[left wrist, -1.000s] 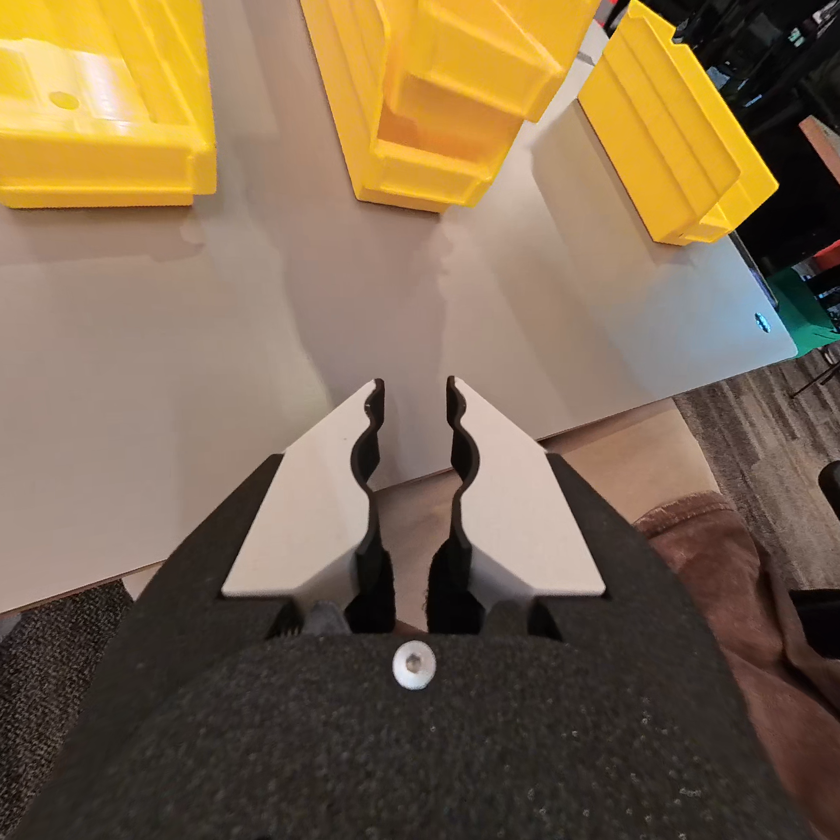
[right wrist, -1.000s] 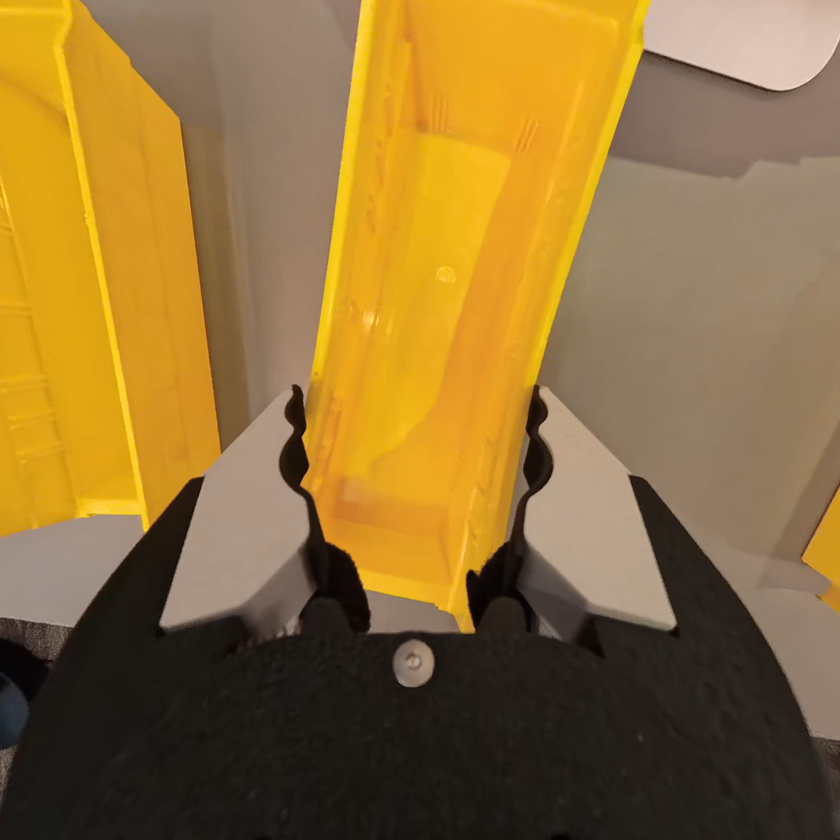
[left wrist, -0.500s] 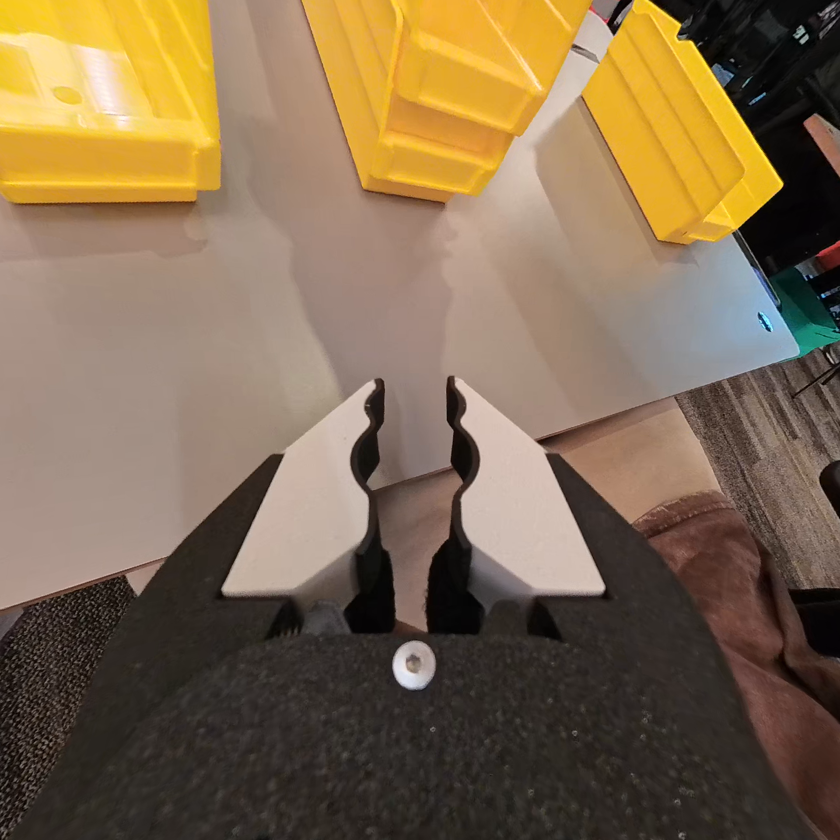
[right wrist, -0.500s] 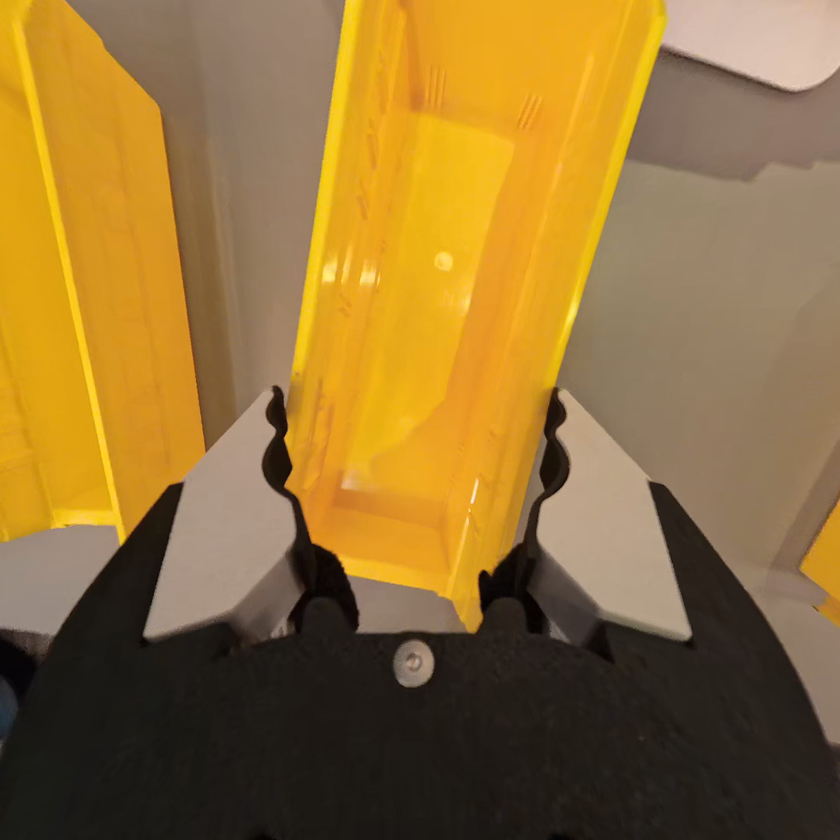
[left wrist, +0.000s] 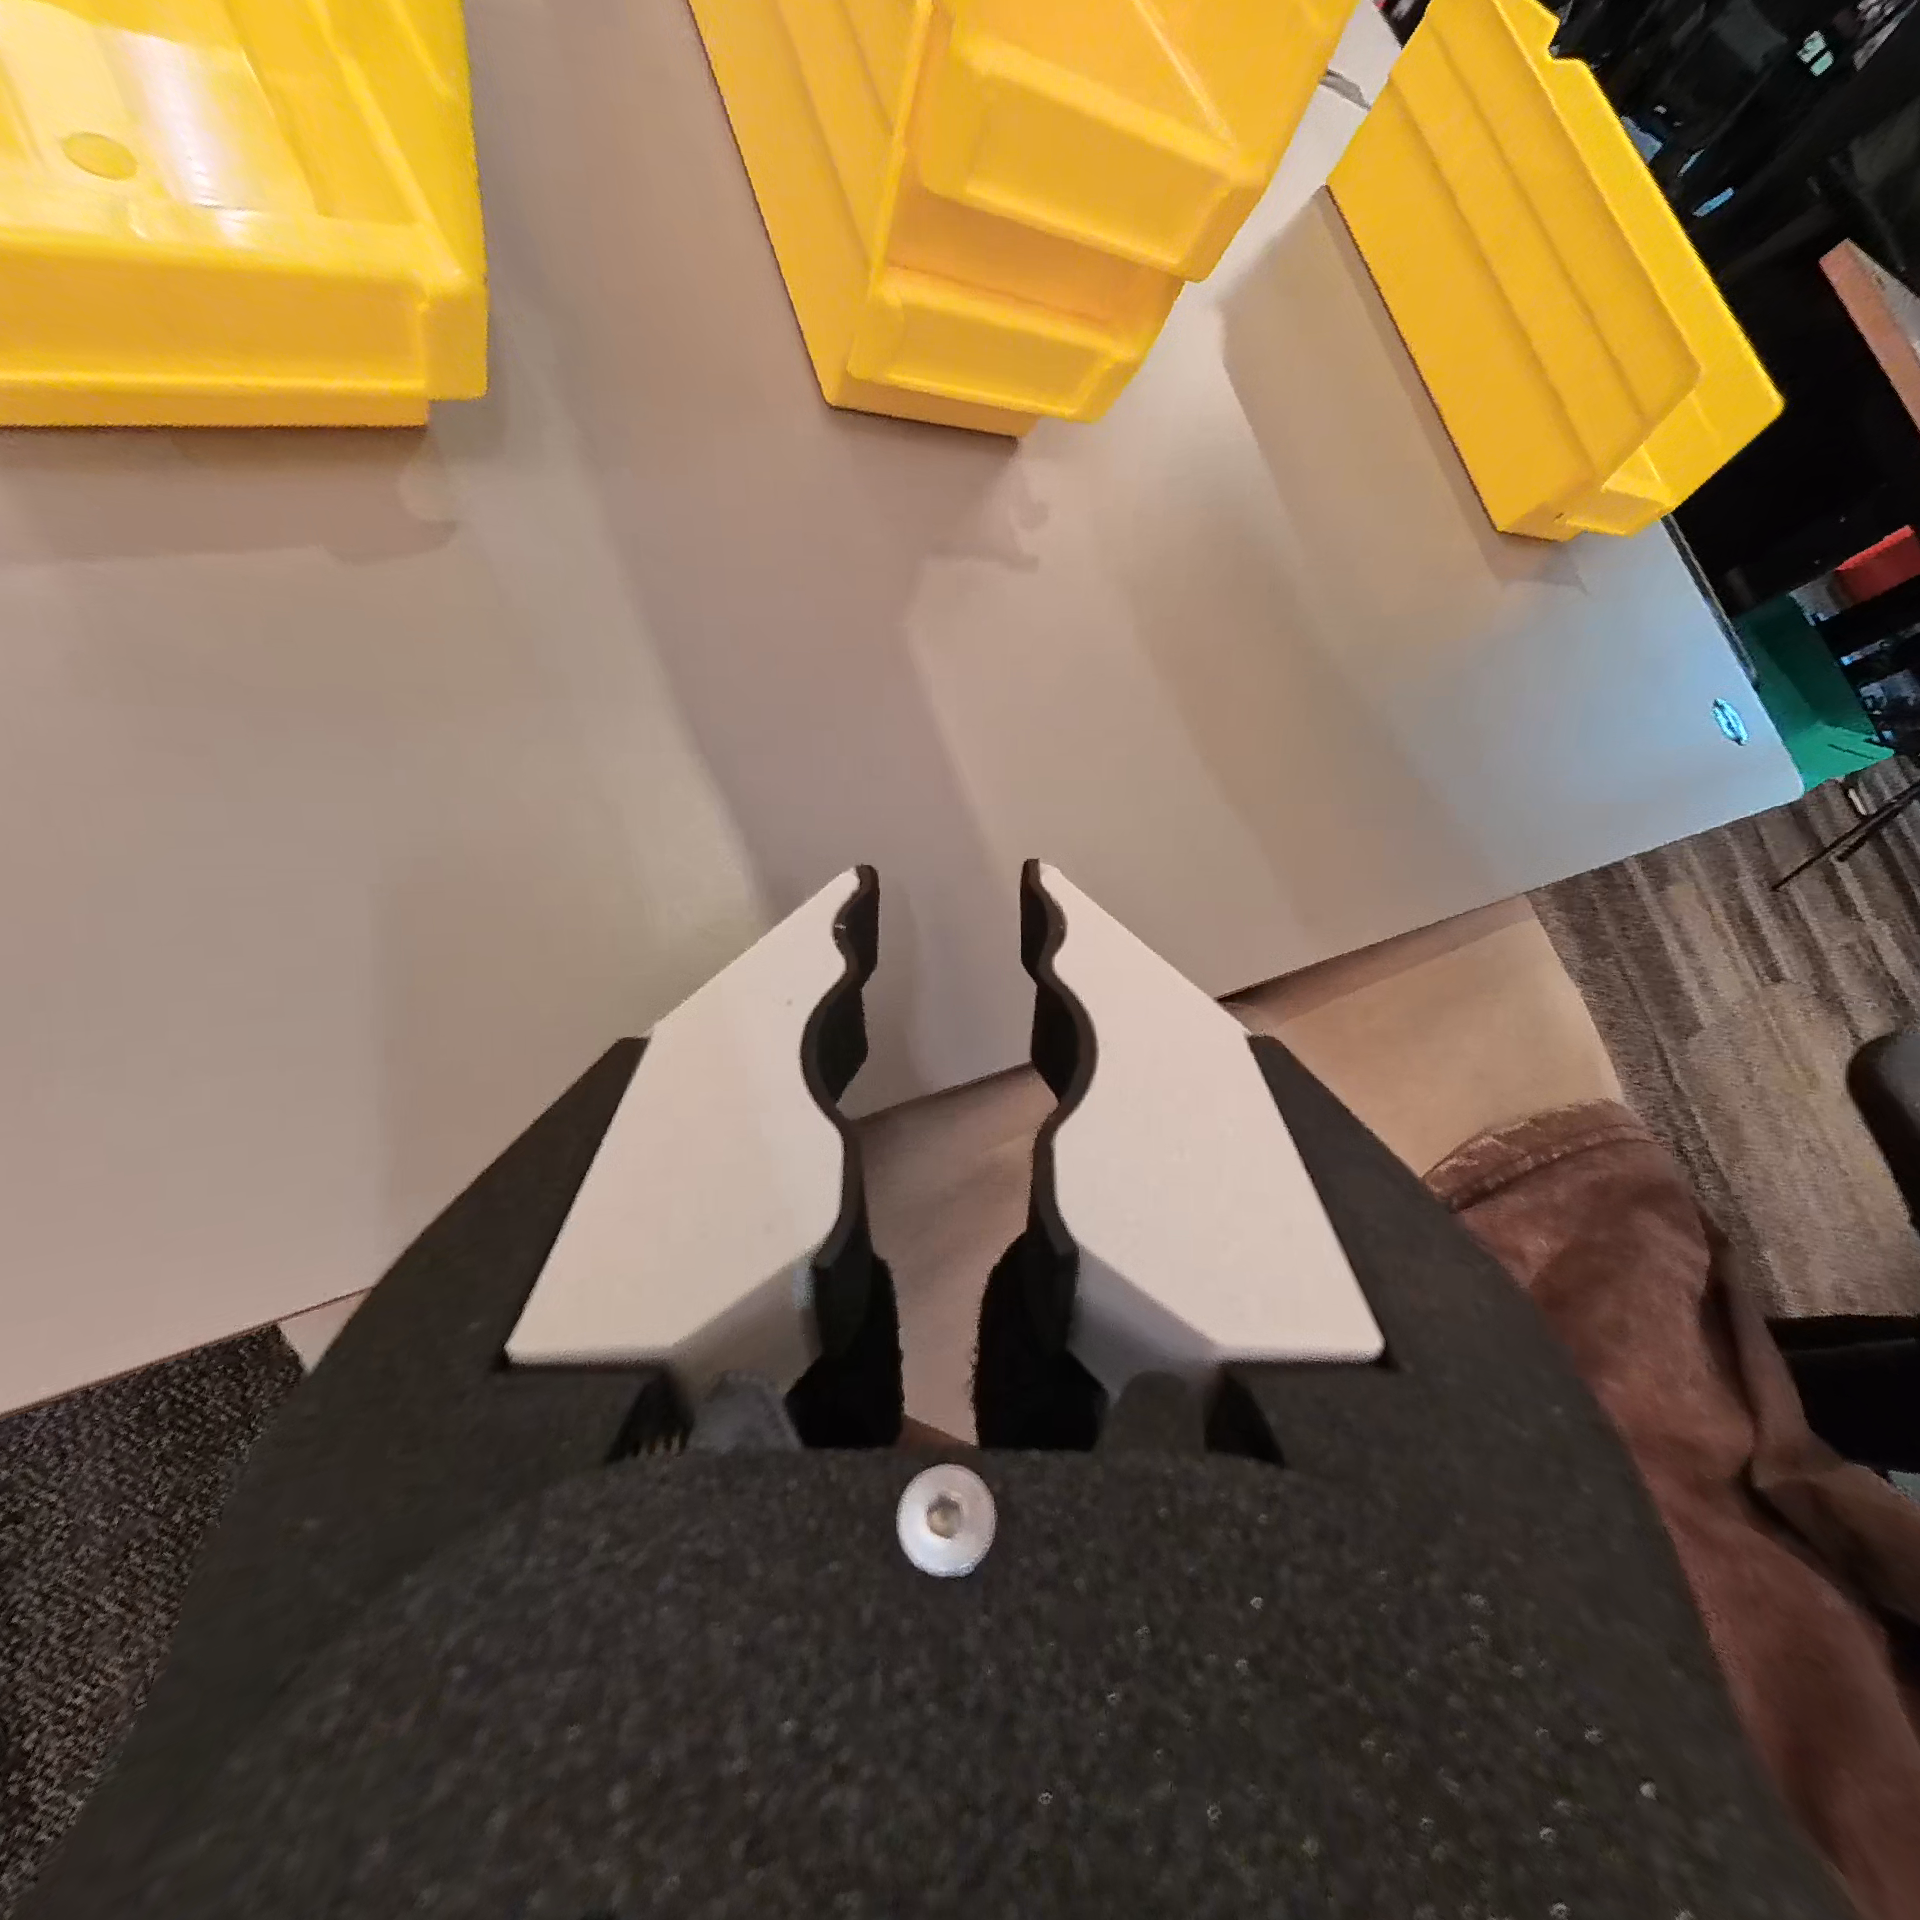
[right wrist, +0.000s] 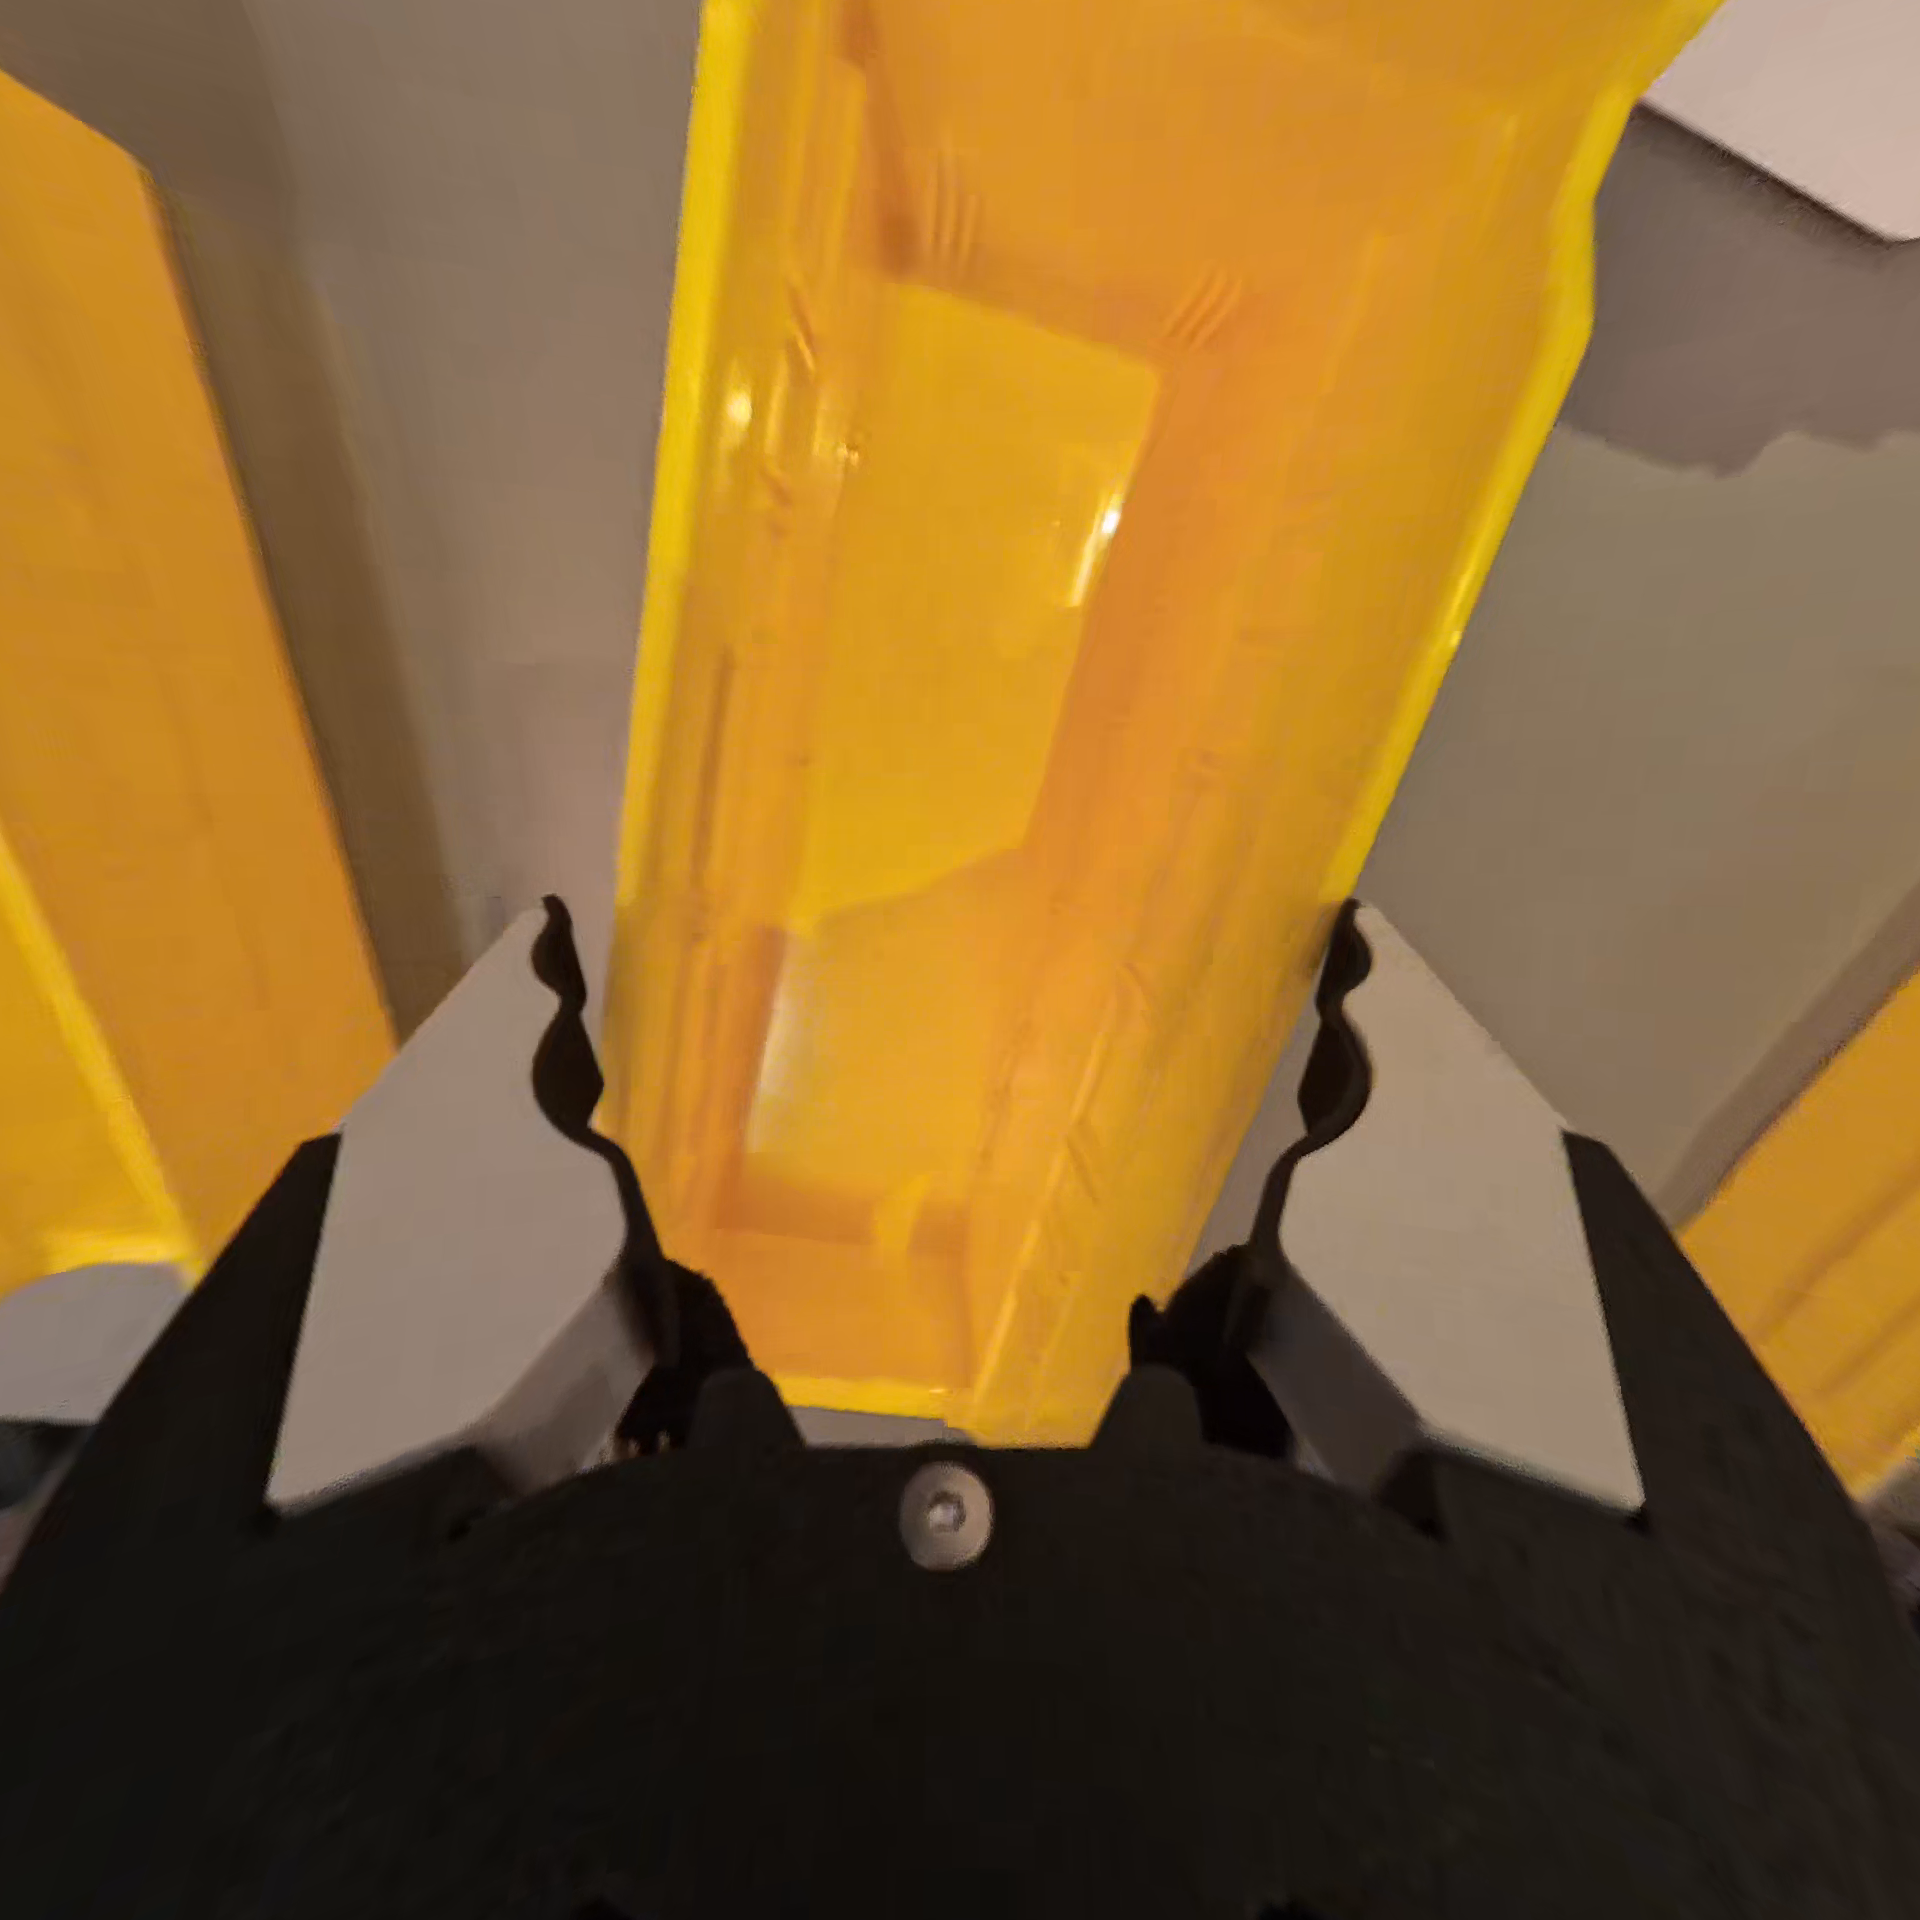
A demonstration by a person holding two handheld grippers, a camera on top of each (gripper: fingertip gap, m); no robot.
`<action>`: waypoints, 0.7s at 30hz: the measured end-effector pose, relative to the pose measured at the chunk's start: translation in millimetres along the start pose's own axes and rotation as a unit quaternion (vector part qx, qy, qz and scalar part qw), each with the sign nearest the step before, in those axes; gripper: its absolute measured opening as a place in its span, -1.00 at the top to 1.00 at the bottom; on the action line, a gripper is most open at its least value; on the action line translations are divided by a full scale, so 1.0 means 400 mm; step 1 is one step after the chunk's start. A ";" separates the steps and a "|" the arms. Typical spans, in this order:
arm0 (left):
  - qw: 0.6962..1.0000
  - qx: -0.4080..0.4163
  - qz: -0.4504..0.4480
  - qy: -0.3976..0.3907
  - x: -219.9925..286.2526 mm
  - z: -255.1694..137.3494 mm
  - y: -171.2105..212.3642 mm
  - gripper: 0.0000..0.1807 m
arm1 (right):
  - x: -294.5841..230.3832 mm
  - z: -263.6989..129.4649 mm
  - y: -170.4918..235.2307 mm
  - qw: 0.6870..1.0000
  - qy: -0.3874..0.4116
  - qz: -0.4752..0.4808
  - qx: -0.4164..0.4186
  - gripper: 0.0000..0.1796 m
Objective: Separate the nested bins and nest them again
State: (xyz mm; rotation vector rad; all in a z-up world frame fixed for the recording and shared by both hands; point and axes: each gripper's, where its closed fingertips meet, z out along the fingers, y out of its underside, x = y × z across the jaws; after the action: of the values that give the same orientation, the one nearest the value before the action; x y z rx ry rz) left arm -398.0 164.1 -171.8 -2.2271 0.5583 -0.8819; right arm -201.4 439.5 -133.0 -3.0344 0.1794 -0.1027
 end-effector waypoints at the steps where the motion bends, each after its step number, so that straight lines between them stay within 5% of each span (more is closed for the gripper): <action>1: 1.000 -0.002 -0.003 0.002 0.000 0.002 0.001 0.72 | 0.008 0.009 0.001 1.000 0.021 -0.014 -0.003 -0.52; 6: 1.000 -0.002 0.000 0.001 -0.001 0.000 0.002 0.72 | 0.019 -0.008 -0.003 1.000 0.013 -0.002 0.015 -0.22; 21: 1.000 -0.010 0.018 0.001 0.025 0.005 0.017 0.72 | 0.038 -0.087 0.009 0.996 0.018 0.013 0.083 -0.18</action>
State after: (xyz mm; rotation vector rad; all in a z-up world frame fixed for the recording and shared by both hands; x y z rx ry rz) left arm -390.7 154.7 -173.6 -2.2283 0.6088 -0.8632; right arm -189.4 430.7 -98.0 -2.8644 0.2013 -0.1624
